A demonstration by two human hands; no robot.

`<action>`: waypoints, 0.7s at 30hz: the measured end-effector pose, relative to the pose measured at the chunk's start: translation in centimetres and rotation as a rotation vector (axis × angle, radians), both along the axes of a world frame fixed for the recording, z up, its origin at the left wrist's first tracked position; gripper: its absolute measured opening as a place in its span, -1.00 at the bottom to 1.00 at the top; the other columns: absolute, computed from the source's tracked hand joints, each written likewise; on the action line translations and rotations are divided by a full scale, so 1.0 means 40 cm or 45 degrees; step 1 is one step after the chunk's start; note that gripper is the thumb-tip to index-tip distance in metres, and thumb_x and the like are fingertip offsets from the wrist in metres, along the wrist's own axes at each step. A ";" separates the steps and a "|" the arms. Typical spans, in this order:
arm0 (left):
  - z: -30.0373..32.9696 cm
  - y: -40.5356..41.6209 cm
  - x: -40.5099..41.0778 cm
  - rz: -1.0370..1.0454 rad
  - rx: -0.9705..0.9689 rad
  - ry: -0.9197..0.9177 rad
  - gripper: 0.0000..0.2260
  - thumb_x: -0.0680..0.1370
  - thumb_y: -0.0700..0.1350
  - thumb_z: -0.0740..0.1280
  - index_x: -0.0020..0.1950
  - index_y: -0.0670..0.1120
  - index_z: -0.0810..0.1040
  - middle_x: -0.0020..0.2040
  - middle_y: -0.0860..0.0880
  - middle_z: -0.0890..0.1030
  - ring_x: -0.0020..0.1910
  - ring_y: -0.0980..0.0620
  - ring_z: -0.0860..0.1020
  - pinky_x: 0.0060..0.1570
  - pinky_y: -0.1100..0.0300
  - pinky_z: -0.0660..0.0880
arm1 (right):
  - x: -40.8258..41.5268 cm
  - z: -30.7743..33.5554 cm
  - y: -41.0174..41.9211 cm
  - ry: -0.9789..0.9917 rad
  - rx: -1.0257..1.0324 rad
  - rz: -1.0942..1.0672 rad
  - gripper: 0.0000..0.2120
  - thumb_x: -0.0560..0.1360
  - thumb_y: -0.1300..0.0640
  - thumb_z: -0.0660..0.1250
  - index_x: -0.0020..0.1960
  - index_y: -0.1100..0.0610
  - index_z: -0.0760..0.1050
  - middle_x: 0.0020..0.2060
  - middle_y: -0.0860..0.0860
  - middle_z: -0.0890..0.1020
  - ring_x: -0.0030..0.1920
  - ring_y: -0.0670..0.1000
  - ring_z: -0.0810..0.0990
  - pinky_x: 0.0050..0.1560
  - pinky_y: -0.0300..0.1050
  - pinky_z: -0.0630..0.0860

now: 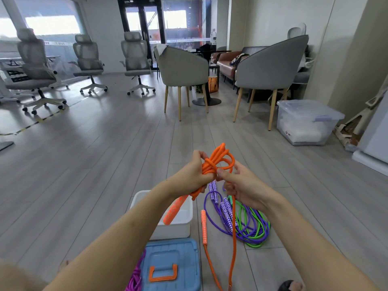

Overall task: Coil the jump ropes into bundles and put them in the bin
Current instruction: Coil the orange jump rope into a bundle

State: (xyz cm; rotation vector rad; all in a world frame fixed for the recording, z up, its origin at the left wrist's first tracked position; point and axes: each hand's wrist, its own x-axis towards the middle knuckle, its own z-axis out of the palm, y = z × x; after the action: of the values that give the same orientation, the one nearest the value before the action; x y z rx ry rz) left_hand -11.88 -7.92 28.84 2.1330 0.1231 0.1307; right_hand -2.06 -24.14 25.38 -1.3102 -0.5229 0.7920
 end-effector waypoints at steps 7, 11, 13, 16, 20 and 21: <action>0.009 -0.021 0.022 -0.068 0.274 -0.046 -0.72 0.64 -0.18 0.30 0.21 -0.12 0.21 -0.19 -0.11 0.50 -0.40 0.01 0.53 -0.43 0.18 0.54 | -0.003 0.033 -0.006 0.075 0.236 -0.005 -0.78 0.46 0.29 0.46 0.07 0.12 0.57 -0.39 0.00 0.37 -0.45 -0.09 0.25 -0.44 -0.23 0.20; 0.017 -0.020 0.038 -0.085 0.451 -0.107 -0.71 0.62 -0.18 0.32 0.19 -0.10 0.21 -0.20 -0.06 0.47 -0.34 0.08 0.47 -0.31 0.17 0.52 | -0.008 0.038 -0.014 0.050 0.233 0.064 -0.87 0.51 0.20 0.45 -0.19 0.03 0.62 -0.39 0.00 0.38 -0.44 -0.09 0.23 -0.46 -0.26 0.23; 0.023 -0.014 0.040 -0.100 0.479 -0.078 -0.68 0.63 -0.17 0.33 0.22 -0.08 0.19 -0.19 -0.04 0.47 -0.33 0.11 0.47 -0.29 0.23 0.53 | -0.009 0.036 -0.016 0.000 0.222 0.062 -0.82 0.53 0.19 0.44 -0.23 0.00 0.64 -0.39 0.00 0.39 -0.44 -0.10 0.24 -0.45 -0.27 0.25; 0.024 -0.010 0.037 -0.137 0.460 -0.040 -0.63 0.63 -0.15 0.34 0.27 -0.05 0.16 -0.16 -0.06 0.50 -0.31 0.08 0.51 -0.24 0.24 0.56 | -0.005 0.025 -0.011 -0.048 0.252 0.049 -0.92 0.52 0.20 0.44 -0.13 0.06 0.66 -0.40 0.00 0.42 -0.46 -0.10 0.28 -0.45 -0.27 0.28; 0.028 -0.007 0.030 -0.158 0.433 -0.040 -0.56 0.64 -0.11 0.34 0.36 -0.05 0.12 -0.05 -0.17 0.59 -0.23 -0.05 0.61 -0.13 0.14 0.62 | 0.001 0.013 -0.007 -0.175 0.243 -0.013 -0.77 0.54 0.20 0.45 0.18 0.23 0.61 -0.34 0.02 0.49 -0.37 -0.10 0.36 -0.39 -0.28 0.34; 0.029 -0.007 0.027 -0.162 0.442 -0.051 -0.54 0.64 -0.11 0.34 0.38 -0.06 0.12 -0.05 -0.18 0.60 -0.23 -0.01 0.60 -0.12 0.17 0.61 | 0.001 0.012 -0.006 -0.232 0.204 -0.034 -0.77 0.54 0.17 0.47 0.18 0.20 0.63 -0.32 0.01 0.52 -0.36 -0.11 0.38 -0.37 -0.26 0.36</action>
State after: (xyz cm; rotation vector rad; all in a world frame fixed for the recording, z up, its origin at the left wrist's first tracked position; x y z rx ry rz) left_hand -10.79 -8.19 30.01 2.4752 -0.0645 0.1273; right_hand -2.04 -24.37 25.87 -1.2438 -0.6984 0.5988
